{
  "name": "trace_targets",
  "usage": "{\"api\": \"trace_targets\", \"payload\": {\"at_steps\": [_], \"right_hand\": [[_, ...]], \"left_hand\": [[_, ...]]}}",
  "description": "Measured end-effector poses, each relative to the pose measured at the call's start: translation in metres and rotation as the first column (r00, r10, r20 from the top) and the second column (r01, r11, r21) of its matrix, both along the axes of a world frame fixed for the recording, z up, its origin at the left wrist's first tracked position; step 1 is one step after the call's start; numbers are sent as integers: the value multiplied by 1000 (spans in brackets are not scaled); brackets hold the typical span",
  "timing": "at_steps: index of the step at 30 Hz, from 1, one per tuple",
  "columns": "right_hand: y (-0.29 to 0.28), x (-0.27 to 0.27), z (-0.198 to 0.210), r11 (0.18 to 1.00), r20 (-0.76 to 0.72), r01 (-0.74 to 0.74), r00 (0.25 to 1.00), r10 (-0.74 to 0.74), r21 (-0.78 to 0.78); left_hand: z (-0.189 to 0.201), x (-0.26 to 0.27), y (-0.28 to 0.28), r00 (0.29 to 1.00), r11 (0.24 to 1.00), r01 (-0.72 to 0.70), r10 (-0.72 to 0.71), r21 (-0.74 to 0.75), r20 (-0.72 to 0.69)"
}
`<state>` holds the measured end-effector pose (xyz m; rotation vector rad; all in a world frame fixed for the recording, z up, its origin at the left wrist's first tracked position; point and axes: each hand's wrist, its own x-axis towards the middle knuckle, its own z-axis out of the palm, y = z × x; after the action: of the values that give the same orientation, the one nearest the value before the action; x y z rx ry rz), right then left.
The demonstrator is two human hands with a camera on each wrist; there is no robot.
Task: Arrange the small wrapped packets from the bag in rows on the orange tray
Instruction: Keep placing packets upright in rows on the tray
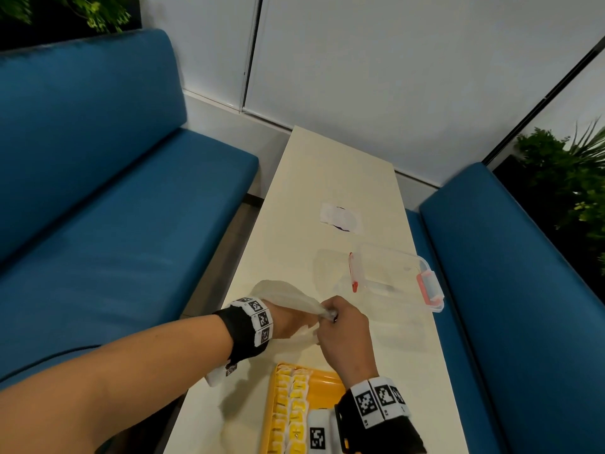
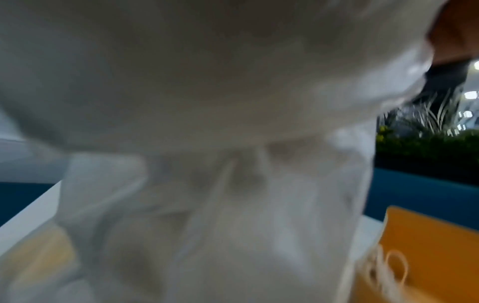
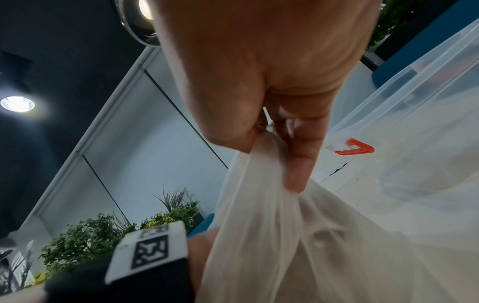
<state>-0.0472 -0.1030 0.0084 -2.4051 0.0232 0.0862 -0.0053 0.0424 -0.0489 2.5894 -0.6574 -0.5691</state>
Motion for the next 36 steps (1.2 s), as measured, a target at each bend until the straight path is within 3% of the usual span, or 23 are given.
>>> {"api": "trace_targets", "payload": {"at_steps": [1, 2, 4, 6, 8, 12, 15, 19, 22, 24, 28, 32, 36], "right_hand": [[0, 0, 1, 1000, -4, 10, 1000, -10, 5], [-1, 0, 1, 1000, -10, 19, 1000, -19, 9], [-1, -1, 1, 1000, -20, 28, 999, -27, 15], [-1, 0, 0, 1000, -17, 27, 1000, -27, 11], [0, 0, 0, 1000, -10, 22, 1000, -22, -1], [3, -1, -1, 1000, -12, 9, 1000, -9, -16], [5, -2, -2, 1000, -16, 4, 1000, -4, -21], [6, 0, -5, 1000, -29, 1, 1000, -2, -5], [7, 0, -10, 1000, -34, -8, 999, 8, 10], [8, 0, -14, 999, -47, -25, 999, 26, 25], [11, 1, -21, 997, -84, -47, 995, 52, 59], [12, 3, -20, 995, -76, -44, 996, 51, 90], [12, 5, -20, 994, -72, -34, 997, 41, 105]], "left_hand": [[7, 0, 1, 999, 999, 33, -34, 17, 23], [11, 0, 2, 998, 996, -59, 61, -68, 22], [16, -3, 6, 988, 969, -153, 150, -195, -28], [14, -4, 9, 966, 929, -241, 200, -282, -165], [18, -8, 11, 960, 913, -266, 219, -310, -176], [6, -11, 11, 911, 805, -411, 342, -428, -230], [10, -16, 10, 772, 618, -627, 410, -475, -486], [15, -19, 14, 521, 377, -827, 237, -417, -820], [13, -23, 20, 369, 246, -912, 144, -327, -918], [11, -25, 23, 321, 177, -938, 109, -299, -941], [15, -32, 18, 292, 112, -951, 11, -289, -956], [25, -38, 10, 311, 69, -944, -125, -321, -942], [37, -44, 6, 311, 110, -942, -75, -318, -947]]}}
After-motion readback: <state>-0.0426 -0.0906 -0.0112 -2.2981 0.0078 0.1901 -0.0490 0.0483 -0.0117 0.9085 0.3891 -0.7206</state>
